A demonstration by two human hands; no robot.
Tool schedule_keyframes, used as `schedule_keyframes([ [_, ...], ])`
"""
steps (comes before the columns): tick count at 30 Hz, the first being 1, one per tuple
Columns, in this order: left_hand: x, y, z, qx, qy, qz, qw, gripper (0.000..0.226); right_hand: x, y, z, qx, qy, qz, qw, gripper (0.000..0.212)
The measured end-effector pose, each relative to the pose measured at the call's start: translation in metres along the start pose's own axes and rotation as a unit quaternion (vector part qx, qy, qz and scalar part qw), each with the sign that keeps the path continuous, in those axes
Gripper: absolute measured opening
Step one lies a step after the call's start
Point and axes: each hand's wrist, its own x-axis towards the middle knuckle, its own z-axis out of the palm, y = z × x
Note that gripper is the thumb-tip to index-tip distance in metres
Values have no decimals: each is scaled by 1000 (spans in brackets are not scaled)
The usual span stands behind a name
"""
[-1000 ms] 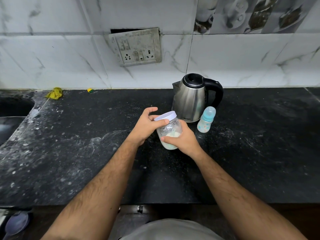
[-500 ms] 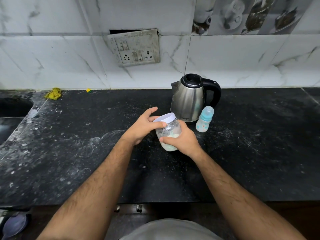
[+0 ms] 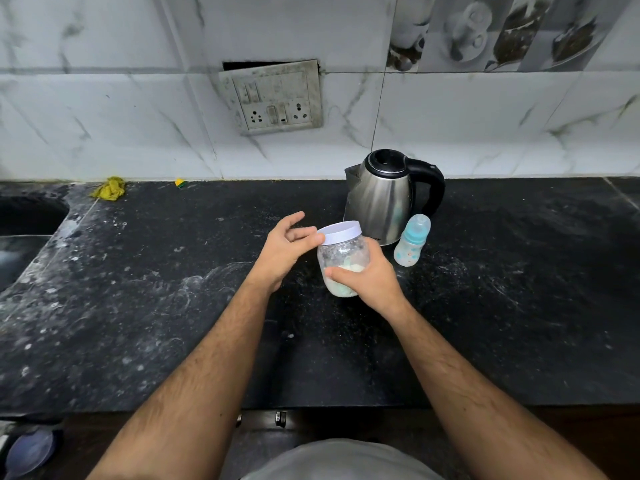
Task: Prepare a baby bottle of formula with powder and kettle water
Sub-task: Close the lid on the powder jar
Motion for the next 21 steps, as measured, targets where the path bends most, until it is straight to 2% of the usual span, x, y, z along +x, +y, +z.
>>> schedule_keyframes([
  [3, -2, 0, 3, -18, -33, -12, 999, 64, 0, 0, 2, -13, 3, 9, 1000, 90],
  [5, -3, 3, 10, -27, -47, -21, 998, 65, 0, -1, 5, -29, 8, 13, 999, 92],
  [9, -4, 9, 25, -2, -58, -19, 998, 85, -3, -5, 10, -58, 5, 6, 998, 86],
  [13, -5, 16, 32, 45, -14, -6, 999, 97, -7, -12, 10, -79, 3, -17, 997, 78],
  [18, -9, 22, 38, 5, -9, 22, 1000, 81, -4, -12, 1, -70, -16, -19, 997, 85],
  [21, -10, 26, 42, 20, 3, 45, 999, 74, -3, -12, -2, -41, -20, -23, 999, 91],
])
